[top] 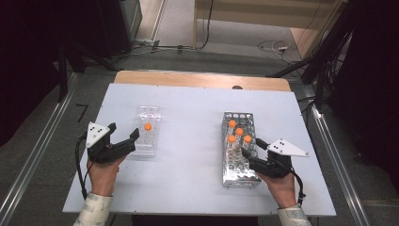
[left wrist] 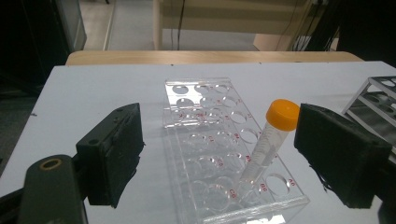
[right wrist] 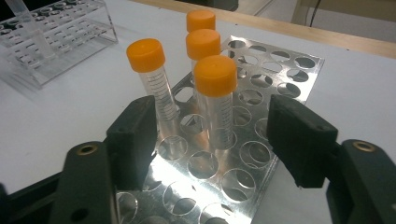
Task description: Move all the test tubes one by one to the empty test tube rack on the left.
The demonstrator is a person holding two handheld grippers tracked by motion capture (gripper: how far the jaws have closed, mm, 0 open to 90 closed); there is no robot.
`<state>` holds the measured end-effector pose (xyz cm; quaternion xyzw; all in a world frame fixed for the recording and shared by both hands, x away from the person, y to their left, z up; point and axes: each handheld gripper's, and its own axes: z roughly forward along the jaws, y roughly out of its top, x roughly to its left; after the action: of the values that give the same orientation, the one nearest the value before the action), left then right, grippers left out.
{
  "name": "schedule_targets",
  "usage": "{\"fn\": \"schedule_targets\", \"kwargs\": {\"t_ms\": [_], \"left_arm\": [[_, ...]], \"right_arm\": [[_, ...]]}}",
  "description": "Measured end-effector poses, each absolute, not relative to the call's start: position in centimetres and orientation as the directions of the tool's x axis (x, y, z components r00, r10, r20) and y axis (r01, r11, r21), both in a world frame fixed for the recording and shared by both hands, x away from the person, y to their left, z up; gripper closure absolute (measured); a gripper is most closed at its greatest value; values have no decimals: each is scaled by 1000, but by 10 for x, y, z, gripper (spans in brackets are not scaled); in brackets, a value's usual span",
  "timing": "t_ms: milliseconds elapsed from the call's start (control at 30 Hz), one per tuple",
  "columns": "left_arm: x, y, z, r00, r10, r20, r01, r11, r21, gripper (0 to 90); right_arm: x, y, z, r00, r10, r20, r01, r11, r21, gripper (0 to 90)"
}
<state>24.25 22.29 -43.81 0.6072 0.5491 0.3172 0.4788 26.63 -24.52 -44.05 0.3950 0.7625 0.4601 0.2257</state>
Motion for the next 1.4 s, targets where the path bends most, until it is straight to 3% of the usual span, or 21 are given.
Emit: {"fn": "schedule_targets", "kwargs": {"t_ms": [900, 1400], "left_arm": [[243, 223, -440, 198, 970, -141, 369, 59, 927, 160], [243, 223, -440, 199, 970, -142, 367, 61, 928, 160]], "right_arm": [[283, -240, -456, -617, 786, -40, 366, 331, 869, 681], [282, -242, -449, -605, 795, -43, 351, 315, 882, 716]]}}
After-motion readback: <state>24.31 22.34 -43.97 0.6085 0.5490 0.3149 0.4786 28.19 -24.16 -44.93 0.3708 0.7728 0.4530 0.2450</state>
